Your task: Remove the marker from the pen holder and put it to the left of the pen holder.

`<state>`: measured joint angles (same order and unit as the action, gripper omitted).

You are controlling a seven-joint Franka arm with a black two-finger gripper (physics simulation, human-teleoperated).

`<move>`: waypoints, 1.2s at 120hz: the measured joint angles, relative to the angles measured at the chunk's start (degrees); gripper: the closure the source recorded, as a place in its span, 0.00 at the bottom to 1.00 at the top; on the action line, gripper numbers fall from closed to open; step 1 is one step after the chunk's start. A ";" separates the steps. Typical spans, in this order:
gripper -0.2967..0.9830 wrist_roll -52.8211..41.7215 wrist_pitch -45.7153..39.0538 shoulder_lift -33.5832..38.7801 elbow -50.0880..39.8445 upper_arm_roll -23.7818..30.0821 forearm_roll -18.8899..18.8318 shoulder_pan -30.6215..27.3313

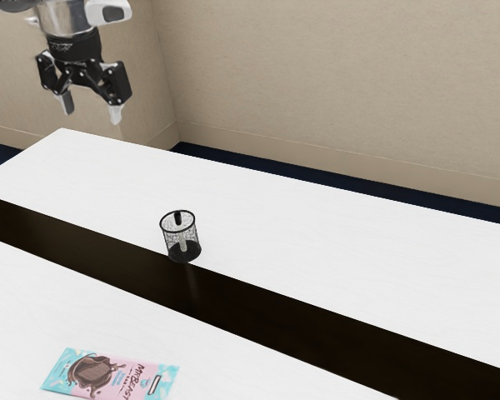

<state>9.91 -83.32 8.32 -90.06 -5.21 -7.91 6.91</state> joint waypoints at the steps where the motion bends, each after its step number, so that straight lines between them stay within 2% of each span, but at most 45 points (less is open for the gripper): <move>1: 0.23 0.07 -0.18 -0.01 -0.01 0.05 -0.01 0.01; 21: 0.23 1.41 -3.59 -1.14 -0.36 0.33 -0.20 0.05; 54: 0.23 3.99 -19.50 -5.63 -17.50 0.00 -0.22 -0.95; 85: 0.23 6.79 -34.35 -7.75 -27.18 1.13 2.99 0.34; 100: 0.23 7.73 -38.42 -7.94 -29.78 1.86 3.67 1.09; 116: 0.23 8.02 -42.28 -12.40 -28.96 1.88 3.57 2.04; 134: 0.23 7.48 -45.54 -14.33 -28.38 1.63 3.51 -3.59; 144: 0.23 6.99 -46.96 -16.08 -27.91 1.61 3.27 -4.20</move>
<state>16.90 -130.27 -7.76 -117.96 -3.61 -4.64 2.71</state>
